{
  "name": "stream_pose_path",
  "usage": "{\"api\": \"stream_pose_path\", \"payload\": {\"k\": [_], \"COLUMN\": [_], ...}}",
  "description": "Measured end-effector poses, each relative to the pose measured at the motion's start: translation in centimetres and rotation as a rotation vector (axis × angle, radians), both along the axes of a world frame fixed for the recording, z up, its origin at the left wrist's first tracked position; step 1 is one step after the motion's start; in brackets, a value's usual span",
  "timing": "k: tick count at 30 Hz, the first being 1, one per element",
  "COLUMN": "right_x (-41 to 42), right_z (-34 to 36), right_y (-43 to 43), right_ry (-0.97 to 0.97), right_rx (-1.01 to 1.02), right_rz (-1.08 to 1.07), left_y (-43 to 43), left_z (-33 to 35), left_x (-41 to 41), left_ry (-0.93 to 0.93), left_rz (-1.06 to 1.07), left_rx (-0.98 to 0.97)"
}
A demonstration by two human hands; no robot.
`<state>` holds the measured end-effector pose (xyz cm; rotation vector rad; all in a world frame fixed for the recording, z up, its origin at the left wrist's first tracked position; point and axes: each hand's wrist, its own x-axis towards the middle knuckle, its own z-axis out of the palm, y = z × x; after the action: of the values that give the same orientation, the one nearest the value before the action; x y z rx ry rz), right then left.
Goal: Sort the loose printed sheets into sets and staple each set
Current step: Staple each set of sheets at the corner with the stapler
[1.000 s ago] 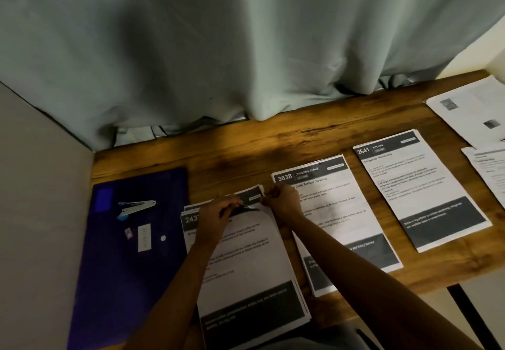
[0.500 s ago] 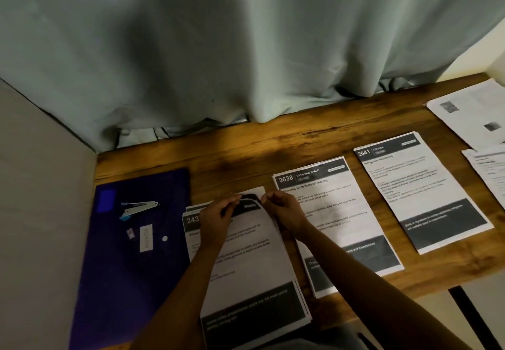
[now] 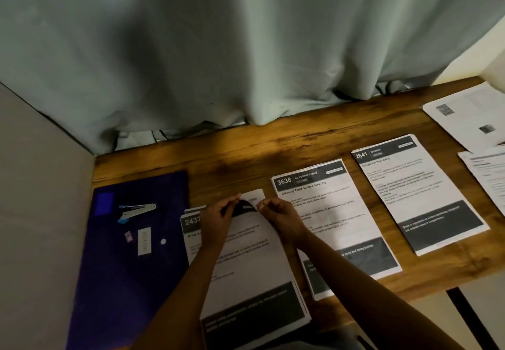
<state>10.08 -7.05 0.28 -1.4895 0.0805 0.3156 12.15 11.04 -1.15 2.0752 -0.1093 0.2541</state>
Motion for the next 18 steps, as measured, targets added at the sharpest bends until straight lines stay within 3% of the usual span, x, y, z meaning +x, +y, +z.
{"api": "stream_pose_path", "payload": {"k": [3,6,9,18], "right_x": [0.3,1.2,2.3,3.7], "right_z": [-0.2,-0.8,-0.7,-0.2], "right_y": [-0.1,-0.5,-0.8,-0.3], "right_ry": [0.041,0.097,0.148,0.215], "right_rx": [-0.074,-0.337,-0.479,-0.389], "right_rz": [-0.096,-0.301,-0.24,-0.069], "left_y": [0.3,0.7,0.8,0.2], "left_z": [-0.2,-0.4,-0.7,-0.4], "left_x": [-0.2,-0.5,-0.6,-0.3], "left_ry": [0.009,-0.043,-0.038,-0.007], "left_rz": [-0.042,-0.074,-0.079,-0.064], "left_rx": [0.019,0.043,0.029,-0.017]}}
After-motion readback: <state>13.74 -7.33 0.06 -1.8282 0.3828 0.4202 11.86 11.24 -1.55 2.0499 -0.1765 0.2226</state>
